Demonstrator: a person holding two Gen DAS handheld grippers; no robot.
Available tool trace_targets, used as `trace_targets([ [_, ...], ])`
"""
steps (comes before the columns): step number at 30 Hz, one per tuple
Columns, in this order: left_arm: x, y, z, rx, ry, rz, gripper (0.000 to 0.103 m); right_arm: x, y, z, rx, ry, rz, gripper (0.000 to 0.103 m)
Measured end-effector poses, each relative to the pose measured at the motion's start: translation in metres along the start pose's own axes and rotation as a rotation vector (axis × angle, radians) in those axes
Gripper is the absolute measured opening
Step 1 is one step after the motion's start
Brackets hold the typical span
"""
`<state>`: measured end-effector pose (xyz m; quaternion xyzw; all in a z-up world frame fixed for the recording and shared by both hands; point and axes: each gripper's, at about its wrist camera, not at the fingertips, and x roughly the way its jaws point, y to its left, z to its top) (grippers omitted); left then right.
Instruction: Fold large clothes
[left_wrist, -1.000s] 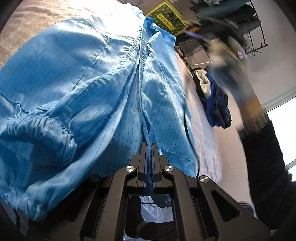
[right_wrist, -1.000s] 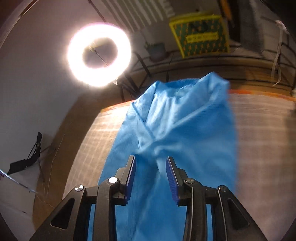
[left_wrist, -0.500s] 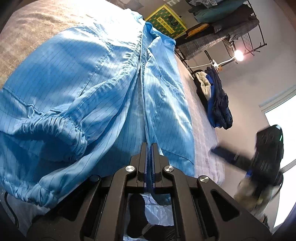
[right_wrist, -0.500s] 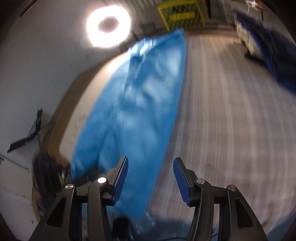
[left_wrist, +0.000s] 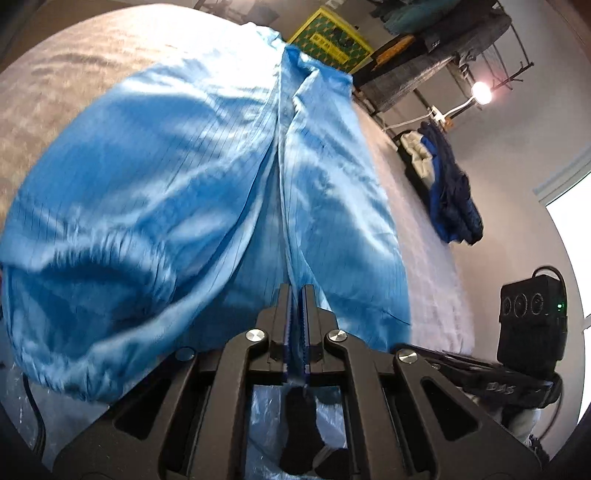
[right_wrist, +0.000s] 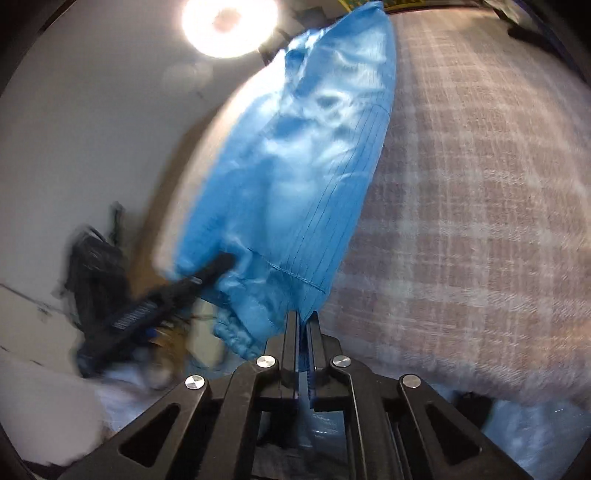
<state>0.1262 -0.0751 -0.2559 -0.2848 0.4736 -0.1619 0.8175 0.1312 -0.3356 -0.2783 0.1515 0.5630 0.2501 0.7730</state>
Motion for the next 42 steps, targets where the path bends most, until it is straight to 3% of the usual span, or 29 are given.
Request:
trace_targets([
  [3, -0.021, -0.004, -0.006, 0.04, 0.007, -0.02, 0.001, 0.012, 0.006, -0.003, -0.064, 0.021, -0.083, 0.001],
  [7, -0.082, -0.008, -0.009, 0.142, -0.048, -0.054, 0.001, 0.003, 0.012, 0.003, -0.09, 0.01, -0.051, 0.01],
  [9, -0.112, 0.004, -0.003, 0.159, -0.106, 0.005, 0.001, -0.003, 0.011, 0.001, -0.086, -0.006, -0.039, 0.023],
  [12, -0.131, 0.038, 0.017, 0.138, -0.147, 0.133, 0.001, -0.008, 0.014, 0.0, -0.103, -0.018, -0.04, 0.028],
  [16, -0.117, 0.072, 0.043, 0.113, -0.107, 0.202, 0.001, 0.001, 0.018, -0.003, -0.109, -0.014, -0.043, 0.029],
  [19, -0.095, 0.073, 0.046, 0.112, -0.067, 0.165, 0.001, 0.005, 0.018, -0.003, -0.104, -0.01, -0.051, 0.029],
  [24, -0.058, 0.042, 0.032, 0.231, -0.001, 0.137, 0.001, 0.008, 0.019, 0.0, -0.107, -0.012, -0.052, 0.029],
  [28, -0.029, 0.026, 0.016, 0.345, 0.078, 0.185, 0.001, 0.013, 0.017, -0.001, -0.113, 0.0, -0.063, 0.029],
  [31, -0.027, 0.022, 0.013, 0.377, 0.054, 0.203, 0.001, 0.016, 0.017, -0.002, -0.121, 0.001, -0.063, 0.033],
  [35, -0.034, 0.029, 0.016, 0.318, 0.059, 0.169, 0.001, 0.016, 0.02, -0.004, -0.127, -0.005, -0.056, 0.04],
  [38, -0.059, 0.031, 0.022, 0.286, 0.018, 0.121, 0.001, 0.013, 0.02, -0.006, -0.129, -0.009, -0.038, 0.04],
  [39, -0.069, 0.032, 0.025, 0.28, 0.001, 0.111, 0.005, 0.009, 0.018, -0.006, -0.122, -0.014, -0.019, 0.041],
  [41, -0.089, 0.039, 0.035, 0.264, -0.053, 0.125, 0.03, 0.003, 0.014, -0.006, -0.107, -0.028, 0.009, 0.044],
  [42, -0.096, 0.044, 0.039, 0.247, -0.076, 0.133, 0.048, 0.0, 0.011, -0.006, -0.097, -0.039, 0.018, 0.048],
])
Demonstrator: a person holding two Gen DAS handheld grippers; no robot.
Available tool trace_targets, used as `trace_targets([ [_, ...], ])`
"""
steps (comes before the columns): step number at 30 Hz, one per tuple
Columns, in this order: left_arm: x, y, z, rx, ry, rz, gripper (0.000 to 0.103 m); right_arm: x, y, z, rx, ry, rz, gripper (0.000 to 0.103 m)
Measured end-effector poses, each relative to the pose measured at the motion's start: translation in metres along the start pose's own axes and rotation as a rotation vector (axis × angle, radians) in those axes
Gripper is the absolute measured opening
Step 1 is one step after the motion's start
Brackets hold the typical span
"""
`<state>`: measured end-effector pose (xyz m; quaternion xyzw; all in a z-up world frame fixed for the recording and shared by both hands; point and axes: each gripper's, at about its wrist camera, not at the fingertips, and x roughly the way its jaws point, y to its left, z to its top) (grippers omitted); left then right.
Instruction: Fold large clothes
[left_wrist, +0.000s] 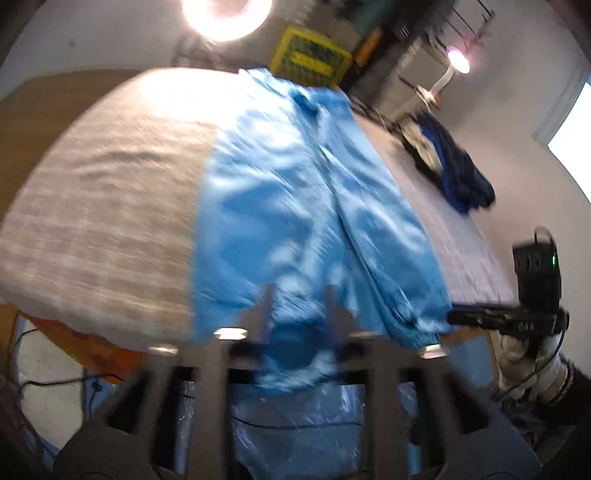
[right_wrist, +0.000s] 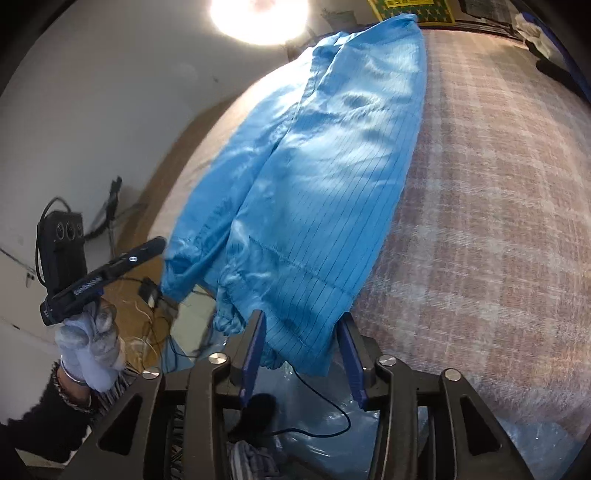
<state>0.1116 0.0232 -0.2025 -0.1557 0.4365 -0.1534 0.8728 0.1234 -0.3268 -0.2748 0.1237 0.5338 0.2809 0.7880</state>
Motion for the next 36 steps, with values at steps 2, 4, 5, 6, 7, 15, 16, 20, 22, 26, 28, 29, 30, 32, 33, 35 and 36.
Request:
trace_targets([
  [2, -0.007, 0.021, 0.008, -0.063, -0.024, 0.019, 0.051, -0.004, -0.007, 0.001, 0.031, -0.02, 0.018, 0.05],
  [4, -0.002, 0.043, 0.013, -0.138, -0.007, 0.016, 0.051, -0.005, -0.016, 0.002, 0.072, -0.023, 0.052, 0.051],
  [5, 0.004, 0.053, 0.015, -0.172, 0.019, 0.006, 0.051, -0.004, -0.019, 0.002, 0.088, -0.023, 0.066, 0.05],
  [6, 0.011, 0.061, 0.016, -0.201, 0.05, -0.011, 0.051, -0.003, -0.021, 0.002, 0.098, -0.021, 0.074, 0.05],
  [7, 0.018, 0.068, 0.016, -0.229, 0.079, -0.034, 0.051, -0.001, -0.023, 0.002, 0.109, -0.017, 0.085, 0.05],
  [15, 0.053, 0.087, 0.008, -0.364, 0.212, -0.195, 0.043, 0.011, -0.032, 0.0, 0.158, 0.004, 0.186, 0.047],
  [16, 0.056, 0.084, 0.007, -0.357, 0.222, -0.204, 0.043, 0.013, -0.032, 0.0, 0.16, 0.009, 0.202, 0.047],
  [20, 0.057, 0.084, 0.003, -0.363, 0.224, -0.232, 0.037, 0.017, -0.03, 0.0, 0.157, 0.015, 0.234, 0.047],
  [22, 0.058, 0.087, 0.003, -0.378, 0.231, -0.238, 0.027, 0.018, -0.031, 0.002, 0.165, 0.014, 0.254, 0.047],
  [26, 0.057, 0.08, 0.003, -0.335, 0.234, -0.209, 0.017, 0.019, -0.032, 0.003, 0.166, 0.021, 0.26, 0.035],
  [28, 0.057, 0.075, 0.002, -0.309, 0.233, -0.2, 0.012, 0.02, -0.029, 0.004, 0.158, 0.027, 0.252, 0.03],
  [29, 0.058, 0.073, 0.003, -0.299, 0.232, -0.189, 0.012, 0.021, -0.028, 0.005, 0.151, 0.03, 0.243, 0.028],
  [30, 0.058, 0.072, 0.003, -0.295, 0.232, -0.179, 0.012, 0.022, -0.026, 0.006, 0.149, 0.029, 0.239, 0.028],
  [32, 0.058, 0.073, 0.003, -0.304, 0.23, -0.182, 0.011, 0.023, -0.025, 0.006, 0.149, 0.029, 0.237, 0.028],
  [33, 0.058, 0.072, 0.004, -0.303, 0.228, -0.181, 0.009, 0.024, -0.022, 0.006, 0.148, 0.028, 0.235, 0.026],
  [35, 0.058, 0.071, 0.004, -0.303, 0.222, -0.182, 0.007, 0.025, -0.019, 0.005, 0.14, 0.03, 0.223, 0.019],
  [36, 0.058, 0.071, 0.004, -0.306, 0.221, -0.181, 0.006, 0.025, -0.02, 0.004, 0.136, 0.034, 0.213, 0.016],
])
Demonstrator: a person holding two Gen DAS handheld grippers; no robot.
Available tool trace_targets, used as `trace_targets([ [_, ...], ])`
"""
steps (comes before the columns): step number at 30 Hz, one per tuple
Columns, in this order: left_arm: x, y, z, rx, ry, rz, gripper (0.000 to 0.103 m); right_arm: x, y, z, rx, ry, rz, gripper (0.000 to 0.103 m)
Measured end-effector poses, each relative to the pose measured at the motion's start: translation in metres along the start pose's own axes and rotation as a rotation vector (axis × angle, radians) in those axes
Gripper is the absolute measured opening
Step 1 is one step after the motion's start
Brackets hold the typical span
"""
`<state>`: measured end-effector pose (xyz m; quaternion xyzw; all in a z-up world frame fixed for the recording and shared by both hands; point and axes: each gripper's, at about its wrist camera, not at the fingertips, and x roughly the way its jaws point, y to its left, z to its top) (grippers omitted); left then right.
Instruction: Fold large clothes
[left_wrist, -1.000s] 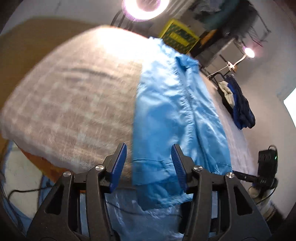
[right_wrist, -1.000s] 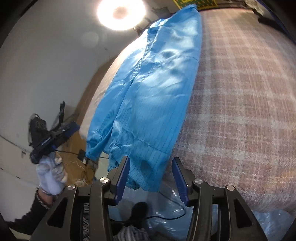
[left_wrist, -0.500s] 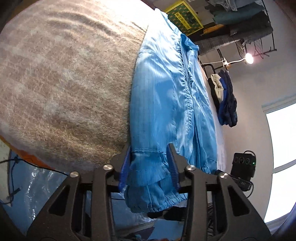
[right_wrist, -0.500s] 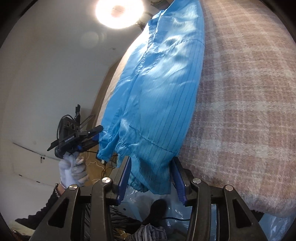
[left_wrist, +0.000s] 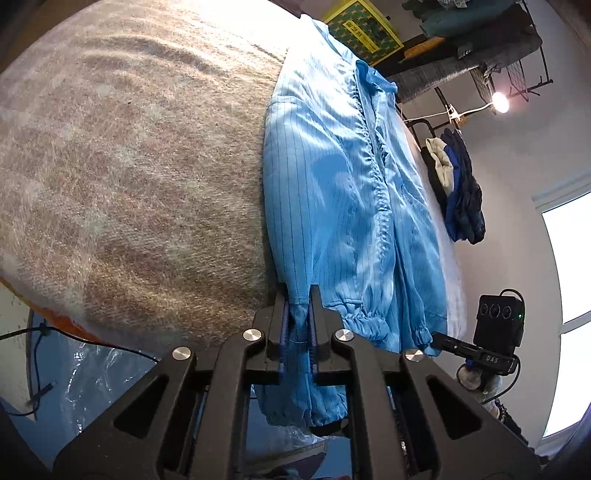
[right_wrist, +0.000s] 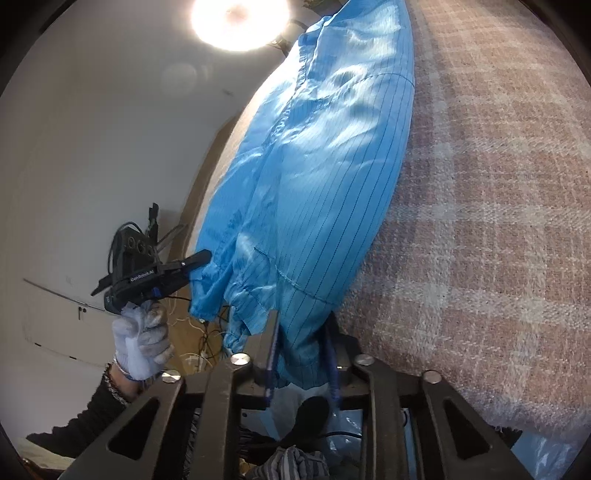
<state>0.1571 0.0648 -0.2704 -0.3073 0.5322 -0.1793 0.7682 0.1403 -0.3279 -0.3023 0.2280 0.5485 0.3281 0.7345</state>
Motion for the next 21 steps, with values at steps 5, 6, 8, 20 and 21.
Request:
trace_targets([
  [5, 0.001, -0.002, 0.0, 0.0, -0.007, 0.01, 0.006, 0.003, 0.002, -0.001, 0.002, 0.001, 0.0, 0.014],
  [6, 0.001, -0.002, -0.001, 0.002, -0.009, 0.014, 0.006, 0.004, 0.003, -0.001, 0.0, 0.0, -0.001, 0.014],
  [8, 0.001, -0.003, -0.001, 0.001, -0.012, 0.012, 0.004, 0.005, 0.005, -0.001, -0.008, -0.001, -0.007, 0.011],
  [20, -0.004, -0.005, 0.0, -0.016, -0.029, -0.019, 0.003, 0.011, 0.017, -0.002, -0.04, -0.008, -0.044, 0.005],
  [21, -0.006, -0.006, 0.0, -0.023, -0.03, -0.035, 0.003, 0.01, 0.016, -0.001, -0.038, -0.01, -0.036, 0.004],
])
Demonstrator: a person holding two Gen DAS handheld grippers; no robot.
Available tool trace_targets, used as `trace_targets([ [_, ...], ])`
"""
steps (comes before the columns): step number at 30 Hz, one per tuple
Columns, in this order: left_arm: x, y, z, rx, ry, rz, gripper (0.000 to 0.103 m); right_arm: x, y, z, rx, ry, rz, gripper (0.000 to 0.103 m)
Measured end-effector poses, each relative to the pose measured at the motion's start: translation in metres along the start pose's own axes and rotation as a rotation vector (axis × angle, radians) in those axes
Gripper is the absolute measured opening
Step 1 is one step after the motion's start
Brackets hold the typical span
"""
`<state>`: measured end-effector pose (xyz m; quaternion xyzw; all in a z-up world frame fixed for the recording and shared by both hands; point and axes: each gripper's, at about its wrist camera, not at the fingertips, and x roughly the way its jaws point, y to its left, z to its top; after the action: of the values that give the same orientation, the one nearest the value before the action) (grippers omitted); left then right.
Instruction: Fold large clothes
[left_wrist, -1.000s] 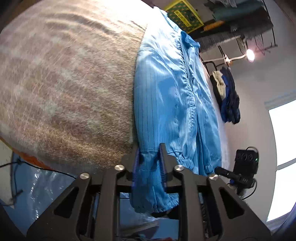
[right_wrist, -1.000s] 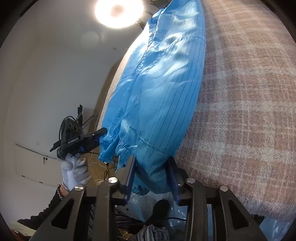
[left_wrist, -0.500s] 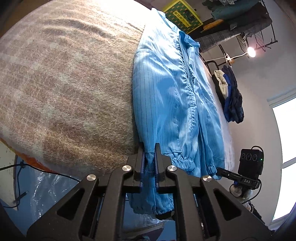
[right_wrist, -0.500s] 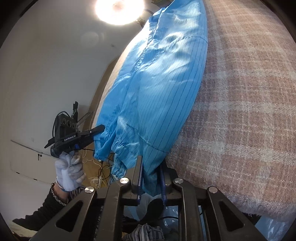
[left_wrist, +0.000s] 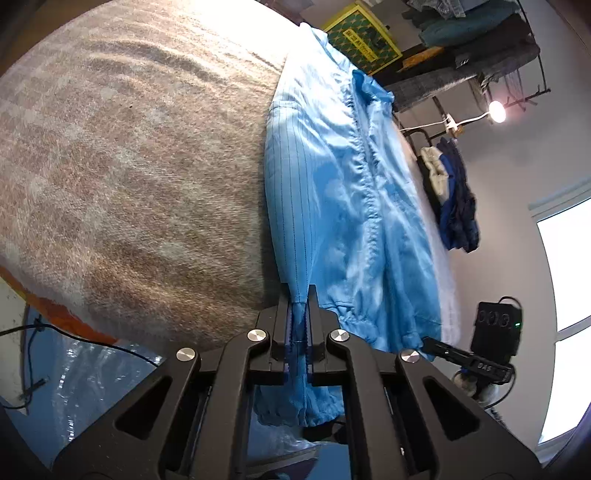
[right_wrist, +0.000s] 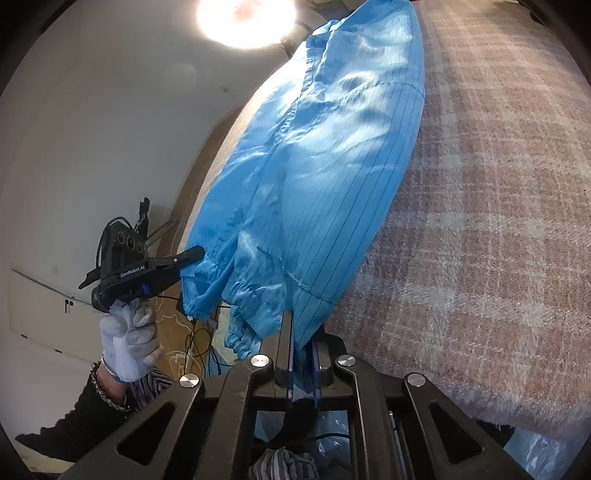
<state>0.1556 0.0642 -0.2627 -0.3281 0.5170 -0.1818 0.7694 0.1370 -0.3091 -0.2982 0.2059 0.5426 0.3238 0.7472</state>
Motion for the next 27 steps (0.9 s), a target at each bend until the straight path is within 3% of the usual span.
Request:
trace_targets([
  [6, -0.011, -0.018, 0.016, -0.047, -0.031, -0.103, 0.002, -0.016, -0.009, 0.011, 0.08, -0.047, 0.129, 0.003],
  [11, -0.013, -0.054, 0.037, -0.009, -0.055, -0.12, 0.002, -0.027, 0.006, 0.032, 0.082, -0.087, 0.175, 0.003],
  [20, -0.021, -0.091, 0.092, -0.033, -0.132, -0.114, 0.002, -0.056, 0.008, 0.08, 0.085, -0.185, 0.142, 0.001],
  [27, 0.002, -0.096, 0.143, -0.06, -0.157, -0.077, 0.002, -0.057, 0.003, 0.137, 0.102, -0.219, 0.071, 0.001],
])
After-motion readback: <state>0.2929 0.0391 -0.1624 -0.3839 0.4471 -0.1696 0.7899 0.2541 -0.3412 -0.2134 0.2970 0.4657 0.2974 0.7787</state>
